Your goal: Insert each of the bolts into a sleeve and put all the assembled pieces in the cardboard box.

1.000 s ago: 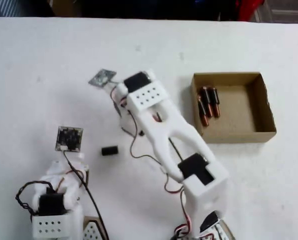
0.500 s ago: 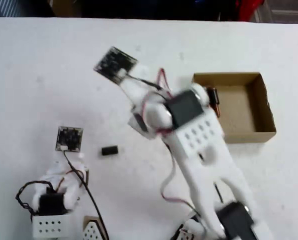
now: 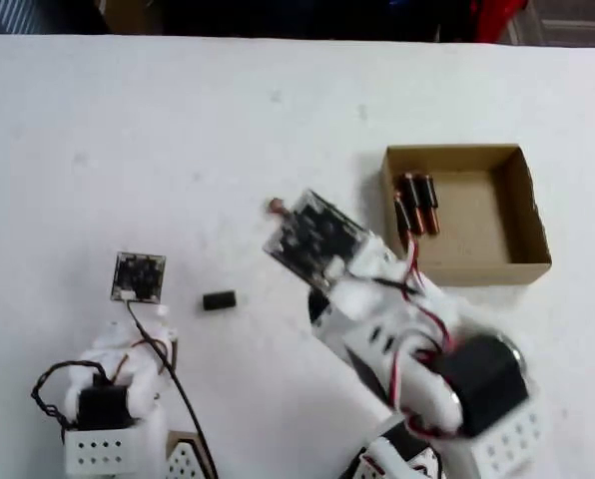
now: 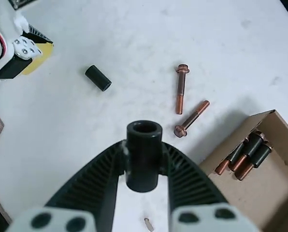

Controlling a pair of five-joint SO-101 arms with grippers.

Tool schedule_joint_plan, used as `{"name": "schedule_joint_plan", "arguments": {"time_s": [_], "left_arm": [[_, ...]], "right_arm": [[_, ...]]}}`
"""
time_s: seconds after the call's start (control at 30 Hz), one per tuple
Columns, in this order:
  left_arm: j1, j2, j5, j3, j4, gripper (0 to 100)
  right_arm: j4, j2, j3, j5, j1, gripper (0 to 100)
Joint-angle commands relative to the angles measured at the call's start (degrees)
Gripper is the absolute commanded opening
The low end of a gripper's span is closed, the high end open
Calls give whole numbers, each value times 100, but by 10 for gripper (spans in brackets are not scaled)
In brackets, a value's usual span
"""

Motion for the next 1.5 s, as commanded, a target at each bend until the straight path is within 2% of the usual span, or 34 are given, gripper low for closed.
{"name": "schedule_joint_plan", "arguments": {"time_s": [0.0, 0.6, 0.7, 0.77, 0.9, 1.03, 1.17, 1.47], "left_arm": [[13, -13, -70, 0, -114, 23], [4, -13, -70, 0, -352, 24], [-4, -13, -79, 0, -554, 23], [-4, -13, -387, 0, -642, 23], [-4, -13, -1635, 0, -905, 22], [-4, -13, -2646, 0, -1055, 23], [-4, -13, -3596, 0, -1046, 23], [-4, -13, -3692, -44, -1248, 22]], "right_arm": [[-251, -620, 422, -53, 84, 30], [-2378, -3292, 3930, -44, 101, 30], [-2536, -3653, 4211, -53, 418, 30], [-2624, -3899, 4343, -53, 796, 30], [-2914, -4321, 4721, -53, 1314, 30], [-3099, -4734, 5090, -88, 1349, 30], [-3284, -4866, 5327, -756, 1385, 30], [-3538, -4848, 5864, -1204, 1385, 30]]}}
